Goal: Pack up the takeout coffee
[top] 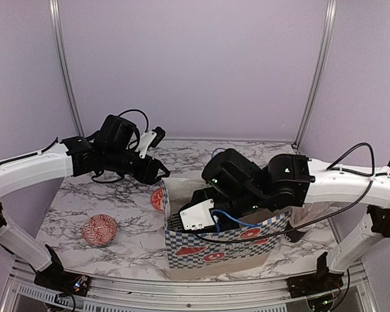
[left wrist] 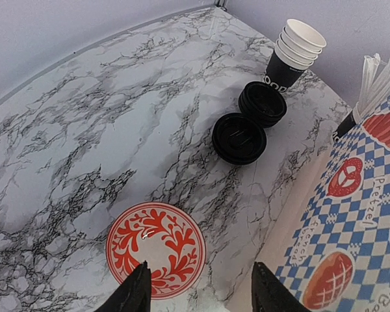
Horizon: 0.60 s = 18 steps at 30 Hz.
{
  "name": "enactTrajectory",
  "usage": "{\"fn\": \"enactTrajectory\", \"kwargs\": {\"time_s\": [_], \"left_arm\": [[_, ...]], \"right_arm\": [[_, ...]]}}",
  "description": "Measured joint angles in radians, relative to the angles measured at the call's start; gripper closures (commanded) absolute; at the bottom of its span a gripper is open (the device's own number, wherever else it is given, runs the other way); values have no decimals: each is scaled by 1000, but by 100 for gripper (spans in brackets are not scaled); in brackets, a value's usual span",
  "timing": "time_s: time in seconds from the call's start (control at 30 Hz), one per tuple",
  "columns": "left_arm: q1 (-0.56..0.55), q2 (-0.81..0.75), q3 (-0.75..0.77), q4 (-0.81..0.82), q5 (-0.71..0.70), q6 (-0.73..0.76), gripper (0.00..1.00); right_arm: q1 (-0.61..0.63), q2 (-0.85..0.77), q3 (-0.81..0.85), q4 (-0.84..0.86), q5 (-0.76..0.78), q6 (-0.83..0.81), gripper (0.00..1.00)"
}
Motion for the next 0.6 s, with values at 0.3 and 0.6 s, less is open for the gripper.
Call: {"fn": "enactTrajectory", "kwargs": {"time_s": [0.3,0.6], "left_arm": [[0,-34,-34,0,11,-4,46],[5,-73,-19,-12,3,30,44]], "right_arm": [[-25,72,89,18,39,-1,53],[103,61,183,-74,36,-14,52]]}}
